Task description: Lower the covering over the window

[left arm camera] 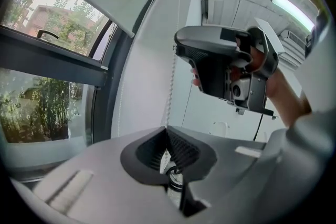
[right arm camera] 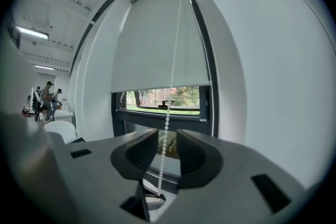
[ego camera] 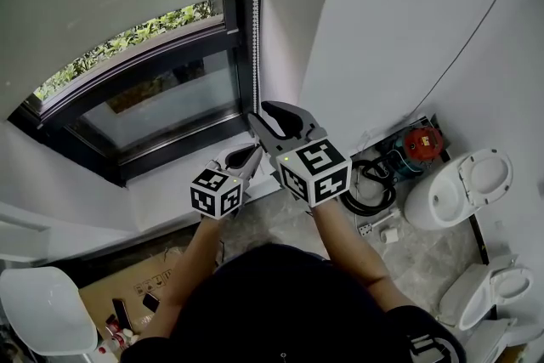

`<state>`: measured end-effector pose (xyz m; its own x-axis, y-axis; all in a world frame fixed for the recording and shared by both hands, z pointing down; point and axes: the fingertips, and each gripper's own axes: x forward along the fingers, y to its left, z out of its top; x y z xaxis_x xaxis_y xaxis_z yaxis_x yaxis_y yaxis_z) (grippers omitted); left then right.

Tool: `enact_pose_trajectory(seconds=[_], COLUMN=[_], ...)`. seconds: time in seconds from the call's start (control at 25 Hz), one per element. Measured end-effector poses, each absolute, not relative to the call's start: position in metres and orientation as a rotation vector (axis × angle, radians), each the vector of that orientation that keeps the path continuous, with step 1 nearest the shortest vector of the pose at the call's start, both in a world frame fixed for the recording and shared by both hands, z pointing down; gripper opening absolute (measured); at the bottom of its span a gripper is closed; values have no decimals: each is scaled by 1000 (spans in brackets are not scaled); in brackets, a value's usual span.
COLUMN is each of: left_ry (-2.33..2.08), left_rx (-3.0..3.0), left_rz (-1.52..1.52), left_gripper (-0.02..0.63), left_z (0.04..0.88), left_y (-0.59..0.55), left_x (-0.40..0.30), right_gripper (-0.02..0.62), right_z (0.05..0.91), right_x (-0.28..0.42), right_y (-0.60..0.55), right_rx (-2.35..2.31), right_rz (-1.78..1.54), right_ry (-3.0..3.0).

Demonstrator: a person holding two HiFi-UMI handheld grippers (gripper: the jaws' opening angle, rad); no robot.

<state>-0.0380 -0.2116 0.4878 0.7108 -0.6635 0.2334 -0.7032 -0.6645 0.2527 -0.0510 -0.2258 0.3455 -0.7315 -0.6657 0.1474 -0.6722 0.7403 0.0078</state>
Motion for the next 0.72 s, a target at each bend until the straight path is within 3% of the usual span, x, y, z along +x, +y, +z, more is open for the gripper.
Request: enact_pose_trajectory(seconds=[0.08,0.16,0.24,0.72], left_ry=[-1059,-1052,-1045,-896], left_rx=[2603,2610,2611,2453], left_rz=[179,185,186,415], left_gripper=[14,14,14,14], left_z=[487,487,487,572], left_y=[-210,-209,-207,-183], left_x=[-35,-33,-32,-24], right_gripper=[109,46,25,12], right_z=[340,335,334,429], right_x=[-55,-58,-59,-58], right_y=[-227,-228,-228,-233], right_rx=[1075,1079,1077,1011], right_rz=[60,40,35,140], right_ry=[-2813,-2815,-2816,-2609])
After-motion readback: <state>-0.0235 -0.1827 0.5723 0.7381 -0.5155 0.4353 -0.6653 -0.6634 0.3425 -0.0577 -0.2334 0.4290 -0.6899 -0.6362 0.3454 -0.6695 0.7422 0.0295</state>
